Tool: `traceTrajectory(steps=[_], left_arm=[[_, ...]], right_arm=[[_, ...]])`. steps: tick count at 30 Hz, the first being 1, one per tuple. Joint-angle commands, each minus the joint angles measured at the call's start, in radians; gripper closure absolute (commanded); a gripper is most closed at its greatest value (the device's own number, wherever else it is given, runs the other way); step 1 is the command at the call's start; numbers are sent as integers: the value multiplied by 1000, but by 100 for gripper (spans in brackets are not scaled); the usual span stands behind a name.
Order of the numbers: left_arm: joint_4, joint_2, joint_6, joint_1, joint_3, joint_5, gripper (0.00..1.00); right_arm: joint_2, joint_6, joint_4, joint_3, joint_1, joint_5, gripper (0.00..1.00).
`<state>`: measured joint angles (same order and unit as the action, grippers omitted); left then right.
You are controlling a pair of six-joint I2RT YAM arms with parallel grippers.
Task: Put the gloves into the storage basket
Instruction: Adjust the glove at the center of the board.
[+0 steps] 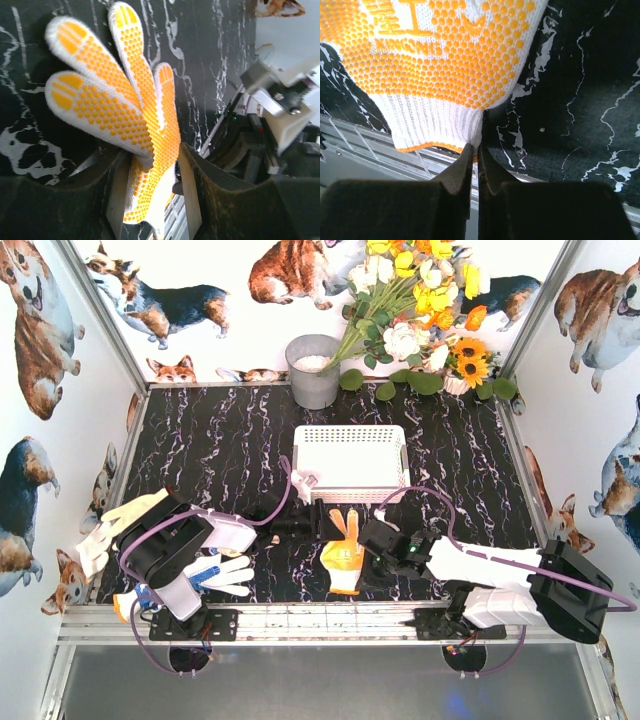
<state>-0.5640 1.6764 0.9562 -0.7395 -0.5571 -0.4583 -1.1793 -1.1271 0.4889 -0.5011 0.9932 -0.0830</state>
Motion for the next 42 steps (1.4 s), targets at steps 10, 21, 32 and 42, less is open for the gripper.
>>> traceTrajectory(steps=[10,21,32,42], left_arm=[[-40,-159,35,109,44,-189,67],[467,-402,-235,158,-27,13,59],[469,-327,-195,-32,-47,213,55],[313,-134,-171,-66,-74,285,68]], right_arm=[[-21,6,-27,-22,3,2,100],[-28,19,0,-44,4,4,100],[110,108,257,-192,-4,193,57],[42,135,-125,-106,-153,95,88]])
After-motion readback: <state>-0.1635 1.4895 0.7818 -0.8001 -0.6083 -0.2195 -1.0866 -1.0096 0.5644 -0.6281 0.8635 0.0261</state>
